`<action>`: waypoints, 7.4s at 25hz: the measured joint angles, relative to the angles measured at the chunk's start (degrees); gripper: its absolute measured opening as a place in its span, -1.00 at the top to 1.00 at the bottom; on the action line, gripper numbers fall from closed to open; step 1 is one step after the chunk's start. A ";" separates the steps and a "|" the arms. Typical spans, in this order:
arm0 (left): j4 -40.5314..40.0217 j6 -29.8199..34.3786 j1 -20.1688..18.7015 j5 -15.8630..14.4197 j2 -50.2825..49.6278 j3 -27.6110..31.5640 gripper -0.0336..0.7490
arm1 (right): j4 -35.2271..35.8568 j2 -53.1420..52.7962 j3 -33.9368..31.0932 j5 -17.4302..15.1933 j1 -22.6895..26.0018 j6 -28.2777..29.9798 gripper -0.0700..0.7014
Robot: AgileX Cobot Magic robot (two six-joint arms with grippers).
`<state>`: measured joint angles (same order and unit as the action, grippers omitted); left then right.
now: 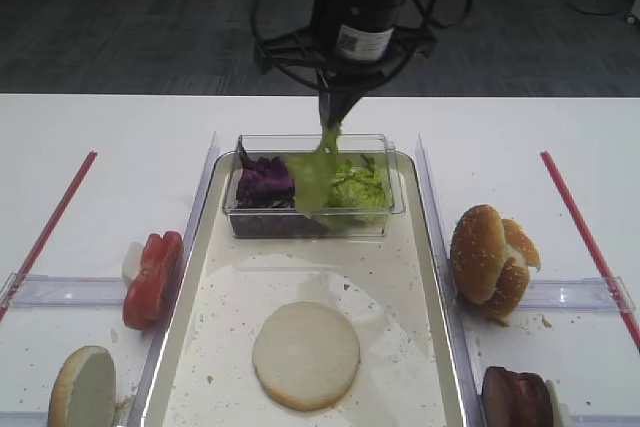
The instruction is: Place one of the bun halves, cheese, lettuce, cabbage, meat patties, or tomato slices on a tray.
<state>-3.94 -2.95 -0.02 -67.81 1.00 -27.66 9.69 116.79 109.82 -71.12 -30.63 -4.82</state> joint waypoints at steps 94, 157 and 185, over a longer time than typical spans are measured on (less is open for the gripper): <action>0.03 0.00 -0.10 0.00 0.00 0.00 -0.53 | 13.70 -6.41 -35.91 17.32 -12.35 12.96 -0.97; 0.03 0.00 -0.10 0.00 0.00 0.00 -0.53 | -2.02 -11.36 -19.29 0.57 33.24 4.51 -0.95; 0.03 0.00 -0.10 0.00 0.00 0.00 -0.53 | -2.02 -50.77 -68.33 5.00 33.24 7.70 -0.94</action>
<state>-3.91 -2.95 -0.12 -67.81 1.00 -27.66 7.67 66.02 41.49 -66.12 2.61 2.88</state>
